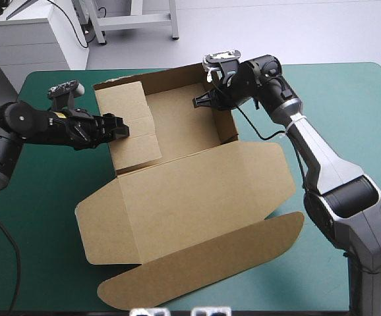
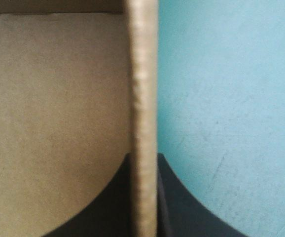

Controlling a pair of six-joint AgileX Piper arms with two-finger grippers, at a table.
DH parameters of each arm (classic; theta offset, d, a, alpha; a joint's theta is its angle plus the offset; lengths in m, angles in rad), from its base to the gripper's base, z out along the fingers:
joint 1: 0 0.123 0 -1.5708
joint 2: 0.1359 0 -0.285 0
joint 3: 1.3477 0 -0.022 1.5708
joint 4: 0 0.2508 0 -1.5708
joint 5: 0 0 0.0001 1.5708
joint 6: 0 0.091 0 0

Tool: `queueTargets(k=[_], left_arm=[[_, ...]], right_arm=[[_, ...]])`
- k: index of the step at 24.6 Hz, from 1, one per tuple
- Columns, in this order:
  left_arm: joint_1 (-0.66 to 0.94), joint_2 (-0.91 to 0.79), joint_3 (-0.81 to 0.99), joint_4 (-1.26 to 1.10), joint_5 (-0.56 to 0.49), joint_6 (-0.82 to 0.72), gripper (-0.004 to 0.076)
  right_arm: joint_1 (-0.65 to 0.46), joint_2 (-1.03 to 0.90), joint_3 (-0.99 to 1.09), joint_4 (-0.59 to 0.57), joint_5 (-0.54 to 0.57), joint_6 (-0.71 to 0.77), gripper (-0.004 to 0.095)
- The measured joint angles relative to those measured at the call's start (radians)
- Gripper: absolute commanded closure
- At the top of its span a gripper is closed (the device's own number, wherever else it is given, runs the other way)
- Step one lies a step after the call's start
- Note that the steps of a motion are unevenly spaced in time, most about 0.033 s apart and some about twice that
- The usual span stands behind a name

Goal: Fold the box

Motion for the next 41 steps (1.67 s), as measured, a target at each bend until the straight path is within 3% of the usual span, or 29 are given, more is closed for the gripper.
queueTargets(k=[5, 7, 10, 13, 21, 31, 41], left_arm=[[-0.103, 0.057, -0.001, 0.158, -0.092, -0.167, 0.0295], [-0.108, 0.089, -0.002, 0.153, -0.098, -0.191, 0.037], [-0.112, 0.111, -0.003, 0.149, -0.096, -0.198, 0.0588], [-0.111, 0.124, -0.003, 0.187, -0.095, -0.196, 0.0727], [-0.111, 0.137, -0.049, 0.243, -0.095, -0.163, 0.0732], [-0.111, 0.268, -0.259, 0.349, 0.138, -0.184, 0.0732], [-0.183, 0.381, -0.281, 0.432, 0.181, -0.204, 0.0732]], right_arm=[[-0.001, -0.044, 0.0, -0.064, 0.015, 0.01, 0.0924], [-0.001, -0.071, 0.0, -0.101, 0.04, 0.01, 0.0924], [-0.001, -0.088, 0.0, -0.142, 0.108, 0.017, 0.0926], [0.001, -0.103, 0.0, -0.125, 0.15, 0.029, 0.0926], [0.003, -0.118, 0.025, -0.109, 0.139, 0.066, 0.0926], [0.004, -0.13, 0.161, -0.062, 0.097, 0.12, 0.0926], [0.004, -0.125, 0.291, -0.068, 0.1, 0.158, 0.0926]])
